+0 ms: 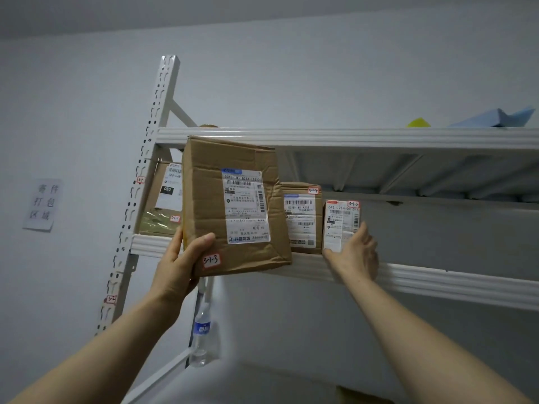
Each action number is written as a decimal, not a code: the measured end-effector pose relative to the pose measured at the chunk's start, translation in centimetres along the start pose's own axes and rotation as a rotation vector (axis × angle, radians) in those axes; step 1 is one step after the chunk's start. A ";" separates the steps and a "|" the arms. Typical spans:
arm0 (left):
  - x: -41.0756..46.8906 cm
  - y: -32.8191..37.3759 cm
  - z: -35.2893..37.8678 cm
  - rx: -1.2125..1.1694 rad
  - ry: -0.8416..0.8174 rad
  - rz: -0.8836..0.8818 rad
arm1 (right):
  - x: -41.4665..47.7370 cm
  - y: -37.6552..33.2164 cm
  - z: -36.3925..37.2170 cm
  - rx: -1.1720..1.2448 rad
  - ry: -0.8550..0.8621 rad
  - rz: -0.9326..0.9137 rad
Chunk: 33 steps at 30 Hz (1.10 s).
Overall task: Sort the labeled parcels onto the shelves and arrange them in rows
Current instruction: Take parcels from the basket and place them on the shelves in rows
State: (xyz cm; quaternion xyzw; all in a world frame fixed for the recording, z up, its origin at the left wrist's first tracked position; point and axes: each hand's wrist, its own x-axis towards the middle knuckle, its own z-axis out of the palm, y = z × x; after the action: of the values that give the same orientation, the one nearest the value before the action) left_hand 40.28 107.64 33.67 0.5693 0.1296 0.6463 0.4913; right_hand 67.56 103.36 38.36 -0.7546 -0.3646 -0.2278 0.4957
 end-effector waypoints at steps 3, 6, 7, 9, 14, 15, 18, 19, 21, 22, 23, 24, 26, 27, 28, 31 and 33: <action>0.6 -0.3 -0.3 0.001 0.016 -0.020 | 0.7 -0.4 1.2 -0.051 0.017 0.018; 0.8 -0.5 -1.1 0.019 0.011 -0.047 | 1.2 -0.9 2.1 -0.039 0.034 0.055; 0.9 -0.6 -1.4 0.021 0.018 -0.059 | 1.4 -1.0 2.3 -0.037 0.040 0.066; 0.9 -0.8 -1.8 0.004 0.037 -0.090 | 1.8 -1.1 2.7 -0.041 0.051 0.088; 0.5 -1.5 -3.3 -0.042 0.050 -0.155 | 2.7 -1.2 3.2 -0.022 0.082 0.138; 0.4 -1.6 -3.7 -0.039 0.054 -0.163 | 2.8 -1.2 3.2 -0.020 0.089 0.146; 0.3 -2.1 -5.0 -0.034 0.087 -0.187 | 2.9 -1.2 3.0 -0.015 0.092 0.158; 0.3 -2.1 -5.3 -0.037 0.093 -0.192 | 2.9 -1.1 2.8 -0.019 0.095 0.164; 0.1 -2.2 -5.6 -0.045 0.097 -0.197 | 3.0 -0.5 2.2 -0.034 0.118 0.186; 0.1 -2.1 -5.6 -0.046 0.091 -0.193 | 3.1 0.0 1.8 -0.040 0.132 0.198; 0.0 -2.1 -5.6 -0.044 0.083 -0.190 | 3.3 0.4 1.3 -0.047 0.144 0.208; 0.0 -2.0 -5.5 -0.041 0.073 -0.188 | 3.4 0.8 0.9 -0.053 0.154 0.218; 0.0 -1.8 -5.5 -0.033 0.060 -0.192 | 3.7 1.7 0.2 -0.057 0.165 0.238; 0.1 -1.8 -5.6 -0.027 0.052 -0.197 | 3.6 1.9 0.1 -0.054 0.168 0.251; 0.1 -1.7 -5.6 -0.026 0.044 -0.200 | 3.5 2.0 0.1 -0.055 0.182 0.256; 0.5 -1.6 -5.7 -0.031 0.043 -0.206 | 2.5 0.9 0.8 -0.075 0.283 0.083; 0.8 -1.5 -5.7 -0.027 0.041 -0.206 | 1.9 -1.0 1.8 -0.071 0.286 -0.138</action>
State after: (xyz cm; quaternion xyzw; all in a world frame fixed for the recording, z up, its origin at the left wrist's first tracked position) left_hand 36.21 111.16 31.26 0.5329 0.1888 0.6056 0.5600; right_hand 67.92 105.92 39.57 -0.7047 -0.3328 -0.3791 0.4989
